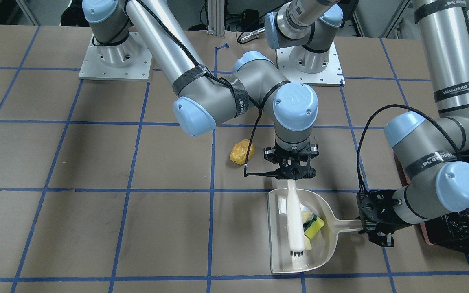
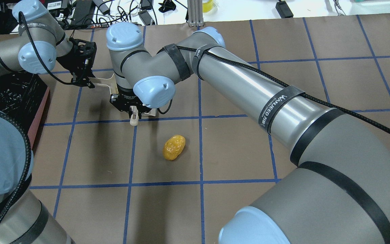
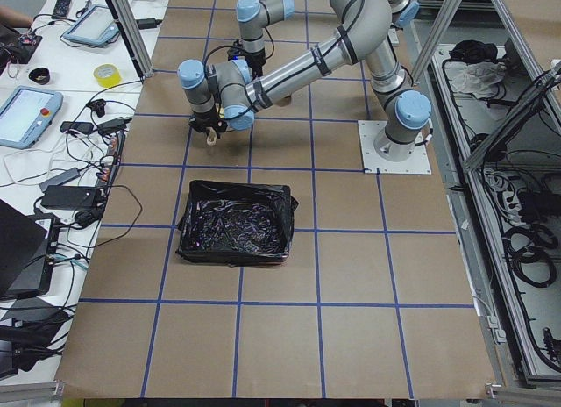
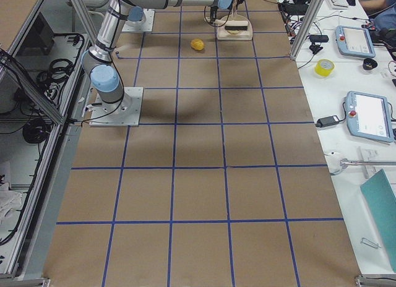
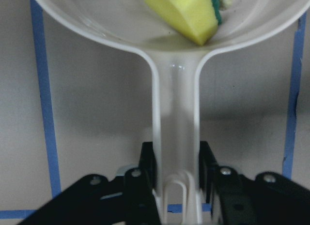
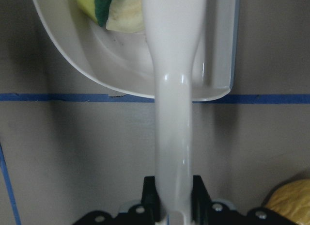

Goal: Sweep and dump trash into bin
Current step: 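Sweep the sponge and banana peel into the dustpan with the right gripper's brush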

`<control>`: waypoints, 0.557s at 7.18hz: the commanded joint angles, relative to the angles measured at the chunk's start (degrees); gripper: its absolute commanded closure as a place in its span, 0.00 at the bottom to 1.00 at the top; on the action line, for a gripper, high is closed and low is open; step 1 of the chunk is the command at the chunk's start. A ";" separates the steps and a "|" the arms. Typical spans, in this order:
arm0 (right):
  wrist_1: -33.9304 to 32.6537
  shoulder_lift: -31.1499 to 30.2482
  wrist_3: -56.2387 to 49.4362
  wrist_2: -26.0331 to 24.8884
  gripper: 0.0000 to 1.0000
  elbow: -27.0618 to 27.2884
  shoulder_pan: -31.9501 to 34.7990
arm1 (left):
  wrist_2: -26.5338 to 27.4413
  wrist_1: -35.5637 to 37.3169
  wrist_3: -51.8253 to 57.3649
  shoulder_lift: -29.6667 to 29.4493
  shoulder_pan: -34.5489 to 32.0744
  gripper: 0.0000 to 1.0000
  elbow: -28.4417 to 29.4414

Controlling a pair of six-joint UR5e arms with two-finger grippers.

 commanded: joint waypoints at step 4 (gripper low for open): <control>23.44 -13.54 3.78 -10.56 1.00 7.19 -1.81 | 0.65 2.00 1.27 4.33 0.70 0.92 -6.20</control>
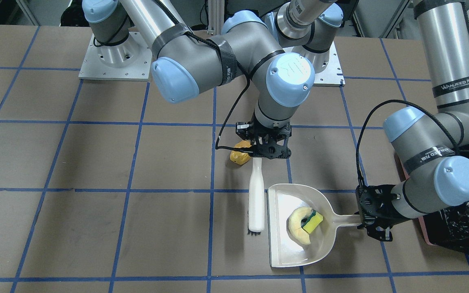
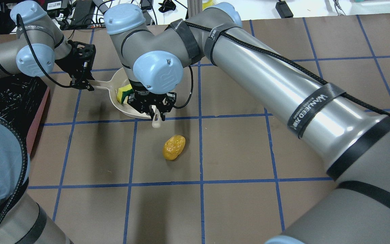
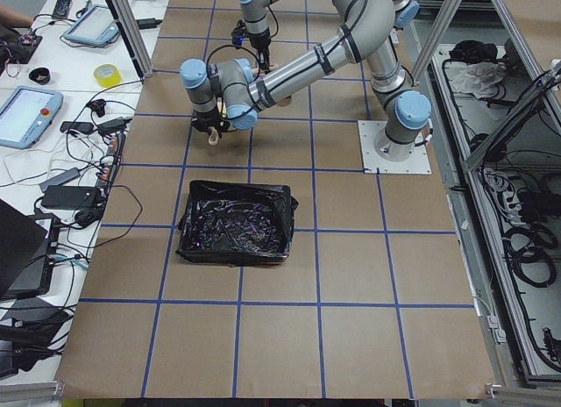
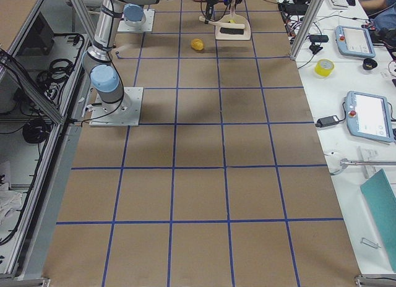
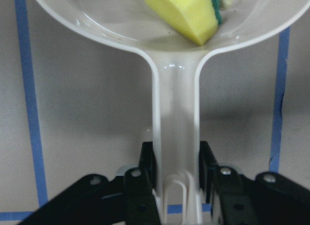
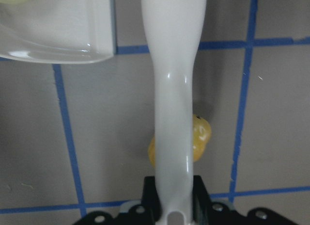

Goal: Sweep and dump trash into bin
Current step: 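Sweep the sponge and banana peel into the dustpan with the right gripper's brush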

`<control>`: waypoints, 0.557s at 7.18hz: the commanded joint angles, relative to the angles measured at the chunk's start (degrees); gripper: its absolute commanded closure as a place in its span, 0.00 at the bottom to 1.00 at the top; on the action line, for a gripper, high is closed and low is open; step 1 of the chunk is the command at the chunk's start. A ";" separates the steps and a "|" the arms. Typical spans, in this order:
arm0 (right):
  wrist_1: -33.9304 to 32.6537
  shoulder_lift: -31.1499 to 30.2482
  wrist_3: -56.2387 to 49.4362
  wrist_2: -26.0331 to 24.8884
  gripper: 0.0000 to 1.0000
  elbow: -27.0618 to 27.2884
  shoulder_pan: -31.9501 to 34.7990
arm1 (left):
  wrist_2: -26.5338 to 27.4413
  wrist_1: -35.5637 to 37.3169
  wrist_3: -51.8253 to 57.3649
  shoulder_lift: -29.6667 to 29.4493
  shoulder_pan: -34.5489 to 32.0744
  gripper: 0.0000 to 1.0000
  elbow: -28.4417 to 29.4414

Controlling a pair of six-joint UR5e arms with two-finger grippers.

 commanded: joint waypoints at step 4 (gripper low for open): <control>-9.03 -21.70 14.65 1.55 1.00 35.09 0.89 | 2.42 0.94 3.40 13.09 3.93 1.00 -15.71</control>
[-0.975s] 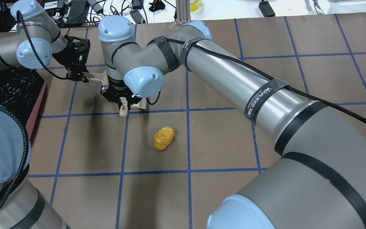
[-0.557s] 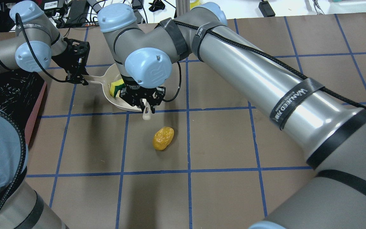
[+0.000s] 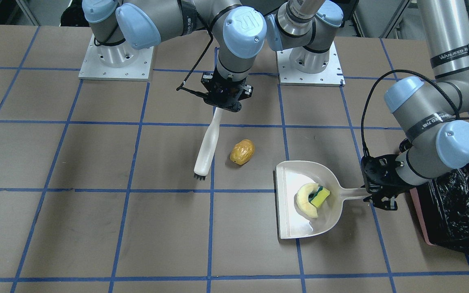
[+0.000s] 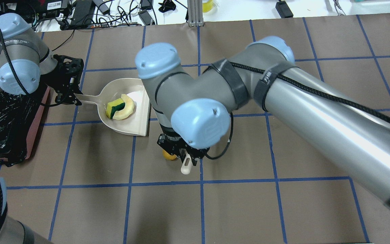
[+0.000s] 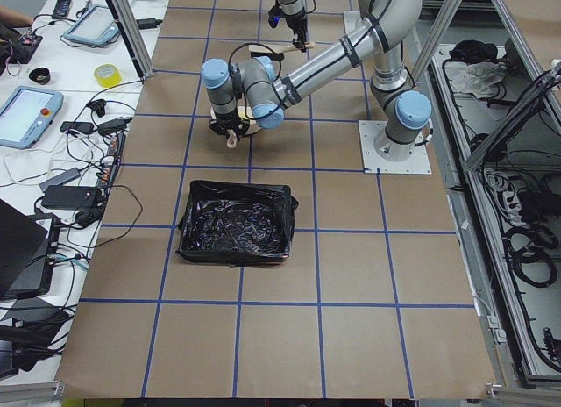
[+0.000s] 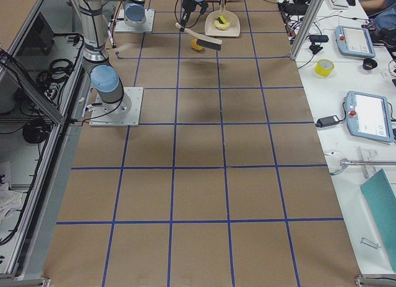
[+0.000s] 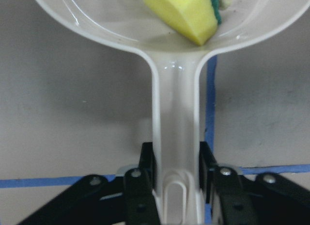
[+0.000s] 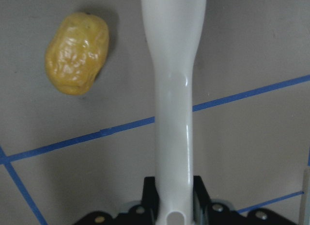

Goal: Sweep and dump trash into bin
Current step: 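Sweep the yellow crumpled ball into the dustpan with the right gripper's brush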

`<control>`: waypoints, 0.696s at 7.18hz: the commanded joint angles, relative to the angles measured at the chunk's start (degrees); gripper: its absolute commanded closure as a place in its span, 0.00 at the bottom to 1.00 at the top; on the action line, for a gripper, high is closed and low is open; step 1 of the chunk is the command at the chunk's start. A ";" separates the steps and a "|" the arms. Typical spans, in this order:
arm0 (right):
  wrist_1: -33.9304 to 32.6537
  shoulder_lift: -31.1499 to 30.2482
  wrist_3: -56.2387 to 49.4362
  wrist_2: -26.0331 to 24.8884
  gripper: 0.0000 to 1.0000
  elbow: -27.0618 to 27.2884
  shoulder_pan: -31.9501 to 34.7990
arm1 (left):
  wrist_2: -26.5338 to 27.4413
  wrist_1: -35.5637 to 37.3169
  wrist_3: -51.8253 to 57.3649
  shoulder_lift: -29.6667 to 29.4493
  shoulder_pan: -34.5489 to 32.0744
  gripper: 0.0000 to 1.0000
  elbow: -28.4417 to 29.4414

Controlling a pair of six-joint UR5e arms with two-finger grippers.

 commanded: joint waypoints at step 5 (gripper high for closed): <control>-10.32 0.18 20.62 4.07 1.00 11.44 10.42 | 1.08 3.83 -0.39 13.03 0.90 1.00 -18.06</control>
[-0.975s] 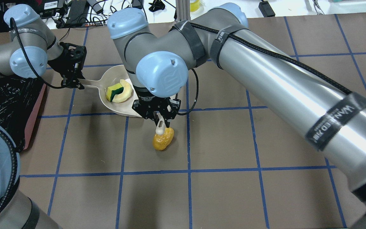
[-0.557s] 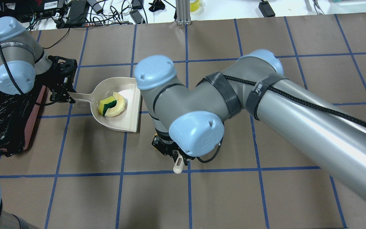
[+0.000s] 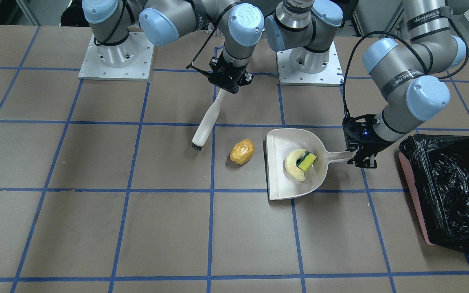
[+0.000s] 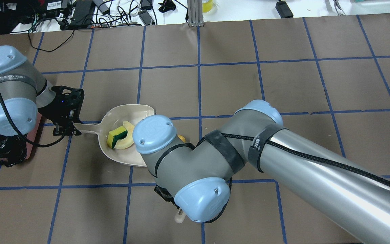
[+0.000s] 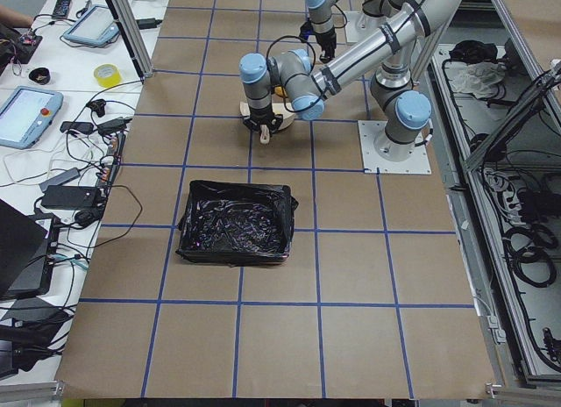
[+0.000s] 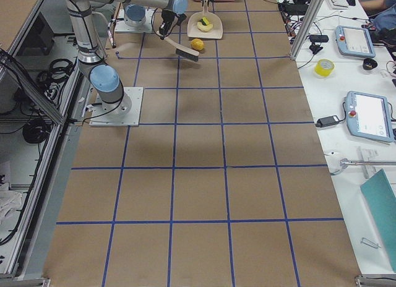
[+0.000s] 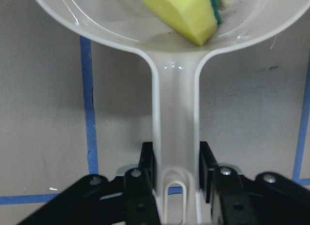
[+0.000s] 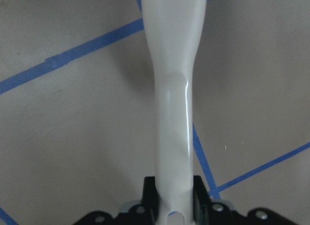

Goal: Sweep and dump trash into bin
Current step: 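Sweep the yellow crumpled ball into the dustpan with the right gripper's brush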

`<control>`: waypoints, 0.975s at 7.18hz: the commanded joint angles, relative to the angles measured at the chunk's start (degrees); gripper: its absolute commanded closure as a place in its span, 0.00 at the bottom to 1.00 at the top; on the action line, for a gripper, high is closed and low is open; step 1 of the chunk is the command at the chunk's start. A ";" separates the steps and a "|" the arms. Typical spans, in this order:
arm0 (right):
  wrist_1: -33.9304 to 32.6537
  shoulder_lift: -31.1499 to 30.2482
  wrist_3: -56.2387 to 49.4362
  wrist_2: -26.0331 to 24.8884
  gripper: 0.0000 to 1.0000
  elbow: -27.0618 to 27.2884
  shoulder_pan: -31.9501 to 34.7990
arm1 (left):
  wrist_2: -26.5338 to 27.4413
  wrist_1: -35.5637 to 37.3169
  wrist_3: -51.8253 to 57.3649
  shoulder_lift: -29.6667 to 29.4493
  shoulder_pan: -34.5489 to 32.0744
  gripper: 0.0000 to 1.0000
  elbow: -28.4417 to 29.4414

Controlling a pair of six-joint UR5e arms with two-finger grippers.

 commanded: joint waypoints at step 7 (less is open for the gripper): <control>-12.15 14.78 2.54 0.77 1.00 -9.12 2.47 | 0.03 1.19 -1.40 0.67 -0.60 1.00 -1.66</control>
